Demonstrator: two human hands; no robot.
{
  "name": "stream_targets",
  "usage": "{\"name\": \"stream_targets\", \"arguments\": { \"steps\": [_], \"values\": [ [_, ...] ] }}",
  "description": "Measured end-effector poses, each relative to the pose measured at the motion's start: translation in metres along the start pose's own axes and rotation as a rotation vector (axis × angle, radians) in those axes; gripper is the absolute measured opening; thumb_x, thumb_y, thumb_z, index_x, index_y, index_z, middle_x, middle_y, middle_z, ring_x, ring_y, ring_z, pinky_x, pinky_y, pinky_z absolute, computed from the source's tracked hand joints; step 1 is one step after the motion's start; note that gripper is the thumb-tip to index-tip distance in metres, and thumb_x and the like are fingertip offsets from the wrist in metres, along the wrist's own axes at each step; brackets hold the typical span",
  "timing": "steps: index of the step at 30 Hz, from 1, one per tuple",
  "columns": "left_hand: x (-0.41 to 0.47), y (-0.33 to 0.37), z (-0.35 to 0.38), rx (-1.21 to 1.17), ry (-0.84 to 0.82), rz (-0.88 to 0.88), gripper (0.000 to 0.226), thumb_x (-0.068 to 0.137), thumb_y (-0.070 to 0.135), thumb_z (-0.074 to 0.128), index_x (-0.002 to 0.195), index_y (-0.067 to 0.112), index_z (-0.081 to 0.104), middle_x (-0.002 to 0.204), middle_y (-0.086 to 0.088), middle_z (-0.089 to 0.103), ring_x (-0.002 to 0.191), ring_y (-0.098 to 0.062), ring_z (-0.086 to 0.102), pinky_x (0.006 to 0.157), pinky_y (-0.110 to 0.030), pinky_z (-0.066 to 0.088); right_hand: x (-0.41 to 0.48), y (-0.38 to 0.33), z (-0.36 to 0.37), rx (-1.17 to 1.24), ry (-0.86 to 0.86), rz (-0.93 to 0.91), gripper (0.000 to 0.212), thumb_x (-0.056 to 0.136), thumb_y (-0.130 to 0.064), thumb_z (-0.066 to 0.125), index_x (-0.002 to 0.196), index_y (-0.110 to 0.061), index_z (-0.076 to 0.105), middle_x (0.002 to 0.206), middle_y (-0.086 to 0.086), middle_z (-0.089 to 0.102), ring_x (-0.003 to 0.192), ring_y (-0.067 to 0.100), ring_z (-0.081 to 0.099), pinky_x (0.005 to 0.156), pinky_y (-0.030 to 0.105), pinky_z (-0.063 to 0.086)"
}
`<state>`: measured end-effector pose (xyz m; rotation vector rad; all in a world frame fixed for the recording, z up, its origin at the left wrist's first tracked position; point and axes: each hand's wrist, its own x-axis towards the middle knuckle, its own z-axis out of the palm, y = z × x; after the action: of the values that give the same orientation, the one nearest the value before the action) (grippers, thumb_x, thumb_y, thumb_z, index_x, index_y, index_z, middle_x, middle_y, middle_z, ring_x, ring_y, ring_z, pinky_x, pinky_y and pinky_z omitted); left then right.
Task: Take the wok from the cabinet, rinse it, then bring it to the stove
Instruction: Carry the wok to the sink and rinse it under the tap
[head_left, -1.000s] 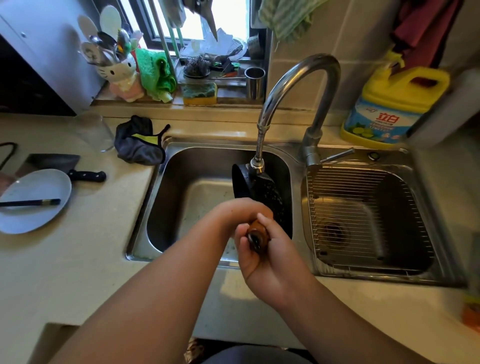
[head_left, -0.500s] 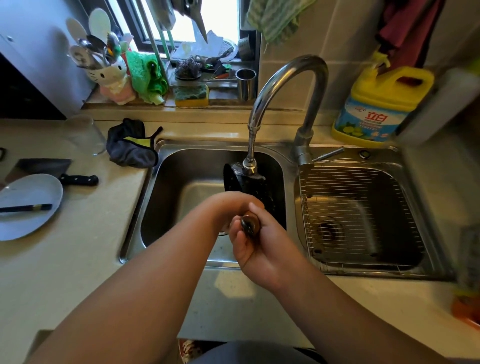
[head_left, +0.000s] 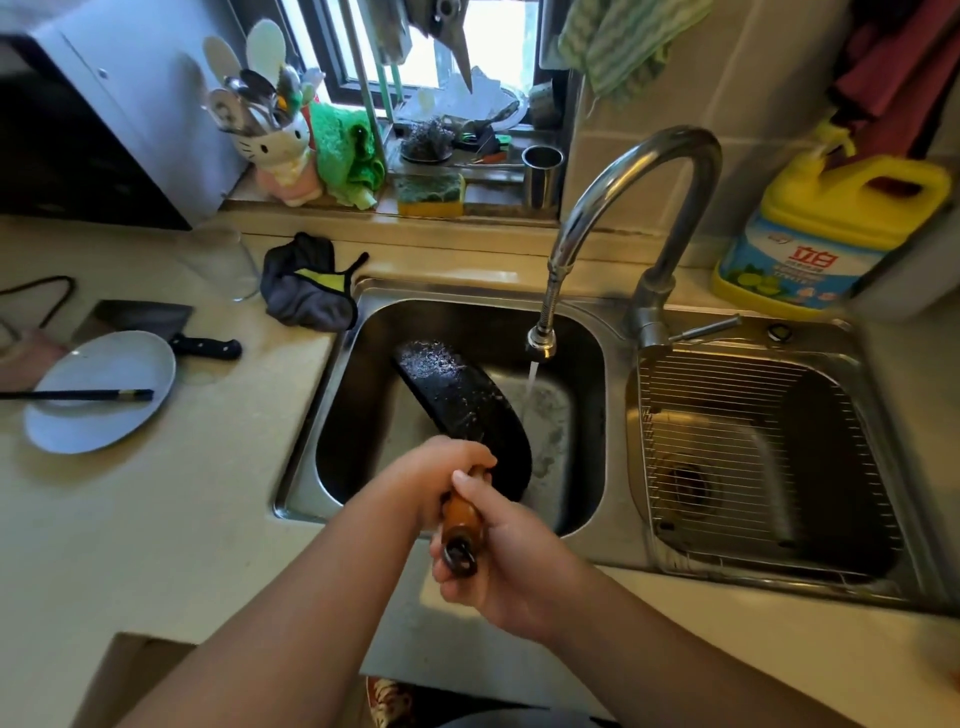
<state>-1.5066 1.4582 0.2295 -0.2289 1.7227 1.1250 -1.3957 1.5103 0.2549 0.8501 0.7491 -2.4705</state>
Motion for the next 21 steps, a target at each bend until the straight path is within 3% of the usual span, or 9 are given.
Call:
{"name": "stream_targets", "arguments": {
  "steps": [4, 7, 12, 14, 16, 21],
  "values": [
    [0.002, -0.015, -0.01, -0.021, -0.02, 0.001, 0.015, 0.092, 0.009, 0.058, 0.08, 0.001, 0.058, 0.06, -0.01, 0.057, 0.041, -0.014, 0.055, 0.041, -0.023, 0.048, -0.004, -0.008, -0.03, -0.507, 0.002, 0.099, 0.055, 0.097, -0.055, 0.042, 0.102, -0.003, 0.059, 0.066, 0.011, 0.069, 0.055, 0.023, 0.068, 0.045, 0.029, 0.055],
    [0.005, -0.024, -0.019, -0.158, -0.061, -0.042, 0.008, 0.093, 0.006, 0.058, 0.087, 0.001, 0.056, 0.065, -0.01, 0.058, 0.045, -0.015, 0.056, 0.04, -0.025, 0.05, -0.017, -0.043, -0.072, -0.74, 0.252, 0.006, 0.044, 0.098, -0.045, 0.049, 0.1, -0.004, 0.063, 0.075, 0.012, 0.073, 0.063, 0.024, 0.071, 0.053, 0.033, 0.058],
    [0.005, -0.043, -0.034, -0.183, -0.093, -0.024, 0.007, 0.093, 0.008, 0.059, 0.096, 0.004, 0.055, 0.067, -0.008, 0.06, 0.047, -0.014, 0.057, 0.04, -0.025, 0.049, -0.027, -0.132, -0.15, -0.639, 0.773, -0.29, 0.031, 0.098, -0.039, 0.052, 0.112, -0.012, 0.061, 0.099, 0.017, 0.07, 0.085, 0.029, 0.071, 0.069, 0.039, 0.059],
    [0.005, -0.05, -0.035, -0.187, -0.091, -0.019, 0.009, 0.092, 0.007, 0.059, 0.099, 0.004, 0.055, 0.065, -0.006, 0.06, 0.046, -0.014, 0.057, 0.039, -0.025, 0.048, -0.023, -0.161, -0.17, -0.579, 0.891, -0.422, 0.03, 0.097, -0.038, 0.054, 0.113, -0.014, 0.06, 0.101, 0.013, 0.069, 0.085, 0.025, 0.071, 0.064, 0.035, 0.058],
    [0.004, -0.053, -0.035, -0.199, -0.079, -0.014, 0.014, 0.092, 0.006, 0.059, 0.105, 0.002, 0.056, 0.062, -0.005, 0.061, 0.044, -0.014, 0.057, 0.038, -0.024, 0.047, -0.018, -0.184, -0.183, -0.524, 0.936, -0.533, 0.024, 0.097, -0.036, 0.056, 0.109, -0.016, 0.06, 0.101, 0.013, 0.069, 0.08, 0.021, 0.072, 0.057, 0.03, 0.055],
    [0.003, -0.054, -0.035, -0.219, -0.072, -0.009, 0.02, 0.092, 0.009, 0.061, 0.109, -0.001, 0.057, 0.064, -0.006, 0.064, 0.045, -0.014, 0.058, 0.038, -0.024, 0.048, -0.001, -0.219, -0.196, -0.405, 0.951, -0.663, 0.016, 0.1, -0.028, 0.053, 0.112, -0.018, 0.059, 0.1, 0.009, 0.072, 0.077, 0.016, 0.073, 0.057, 0.028, 0.058]
  ]
}}
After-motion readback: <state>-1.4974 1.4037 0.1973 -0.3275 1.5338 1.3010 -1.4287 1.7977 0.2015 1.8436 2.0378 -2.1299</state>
